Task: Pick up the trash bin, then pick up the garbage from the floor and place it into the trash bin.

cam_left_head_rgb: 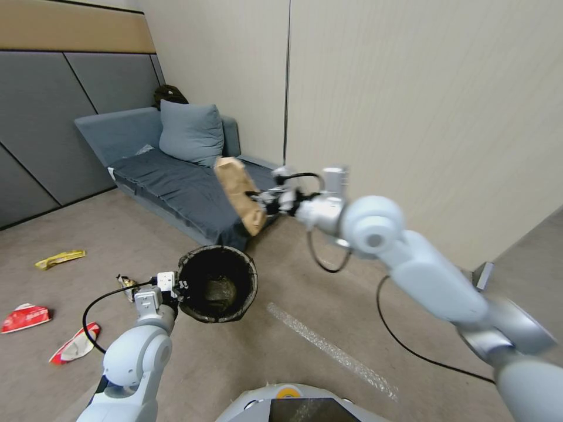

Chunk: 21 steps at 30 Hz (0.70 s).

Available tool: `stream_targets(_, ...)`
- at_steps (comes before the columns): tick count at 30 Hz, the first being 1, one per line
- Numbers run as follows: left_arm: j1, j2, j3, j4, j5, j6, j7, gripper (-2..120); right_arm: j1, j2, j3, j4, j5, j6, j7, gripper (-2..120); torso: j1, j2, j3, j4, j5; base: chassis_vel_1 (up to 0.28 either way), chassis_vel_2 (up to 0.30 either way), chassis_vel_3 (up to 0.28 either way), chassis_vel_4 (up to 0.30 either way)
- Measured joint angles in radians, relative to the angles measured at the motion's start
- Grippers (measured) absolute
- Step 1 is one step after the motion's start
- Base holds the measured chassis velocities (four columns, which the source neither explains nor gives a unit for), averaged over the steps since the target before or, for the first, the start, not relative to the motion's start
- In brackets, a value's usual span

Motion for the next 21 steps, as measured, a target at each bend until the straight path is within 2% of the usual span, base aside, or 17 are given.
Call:
stream_targets(2, -0.001, 0.002, -0.004, 0.004, 0.000, 0.000, 0.000, 0, -0.005, 0.029, -0.047, -0.021, -0.004, -0.005, 0.010, 0, 0.000, 0.000, 0.000, -0.0002, -0.0001, 0.000, 0.000, 0.000, 0.000)
stream_targets(6, -0.003, 0.001, -0.011, 0.007, -0.002, 0.000, 0.001, 0, -0.049, 0.030, -0.085, -0.041, -0.018, -0.007, 0.016, 0, 0.000, 0.000, 0.000, -0.0010, 0.0004, 0.000, 0.000, 0.000, 0.000)
stream_targets(21, -0.028, -0.001, -0.012, 0.042, -0.005, 0.000, 0.000, 0, -0.145, 0.035, -0.147, -0.094, -0.086, -0.019, 0.028, 0, 0.000, 0.000, 0.000, -0.0006, 0.0004, 0.000, 0.000, 0.000, 0.000)
